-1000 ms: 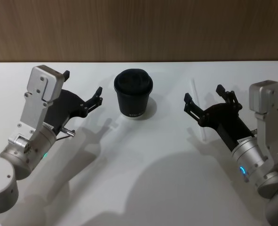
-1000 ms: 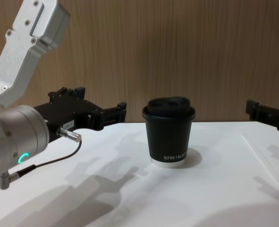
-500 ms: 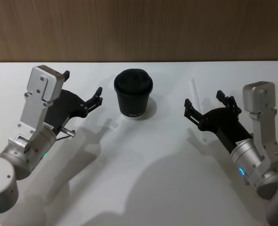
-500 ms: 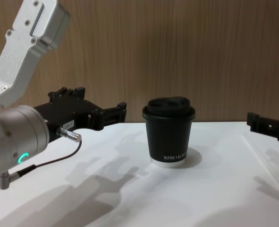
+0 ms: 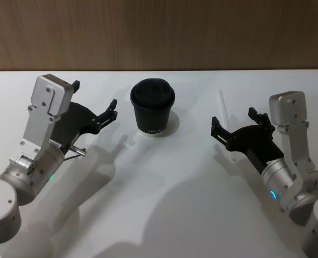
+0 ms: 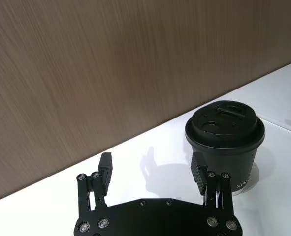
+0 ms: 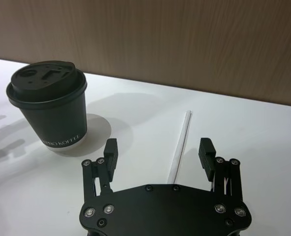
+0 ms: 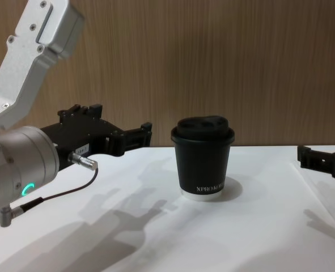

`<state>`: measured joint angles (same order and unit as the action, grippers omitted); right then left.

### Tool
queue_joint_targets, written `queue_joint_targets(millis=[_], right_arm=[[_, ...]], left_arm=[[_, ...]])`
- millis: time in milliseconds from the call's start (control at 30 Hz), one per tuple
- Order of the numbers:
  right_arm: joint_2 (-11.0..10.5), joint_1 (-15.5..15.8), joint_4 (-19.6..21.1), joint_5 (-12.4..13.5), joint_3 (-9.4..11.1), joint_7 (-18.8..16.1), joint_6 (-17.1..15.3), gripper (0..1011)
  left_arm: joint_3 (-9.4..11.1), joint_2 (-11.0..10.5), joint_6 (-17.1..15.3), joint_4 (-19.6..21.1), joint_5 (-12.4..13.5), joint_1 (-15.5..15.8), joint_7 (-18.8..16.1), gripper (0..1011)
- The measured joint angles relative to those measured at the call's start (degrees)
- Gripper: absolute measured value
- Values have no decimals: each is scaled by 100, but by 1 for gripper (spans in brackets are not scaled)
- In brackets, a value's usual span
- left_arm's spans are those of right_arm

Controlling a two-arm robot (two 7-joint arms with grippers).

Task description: Pick up the straw with one hand, pass it to the other hand, and insert it into the cup.

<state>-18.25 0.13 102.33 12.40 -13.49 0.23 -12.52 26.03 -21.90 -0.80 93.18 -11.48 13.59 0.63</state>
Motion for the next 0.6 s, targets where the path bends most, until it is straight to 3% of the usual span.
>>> queue_joint_targets(millis=[600], right_arm=[[33,-117,-169,-321,-100,100,-303,1001]], left_arm=[[0,0,0,0,0,0,0,1003]])
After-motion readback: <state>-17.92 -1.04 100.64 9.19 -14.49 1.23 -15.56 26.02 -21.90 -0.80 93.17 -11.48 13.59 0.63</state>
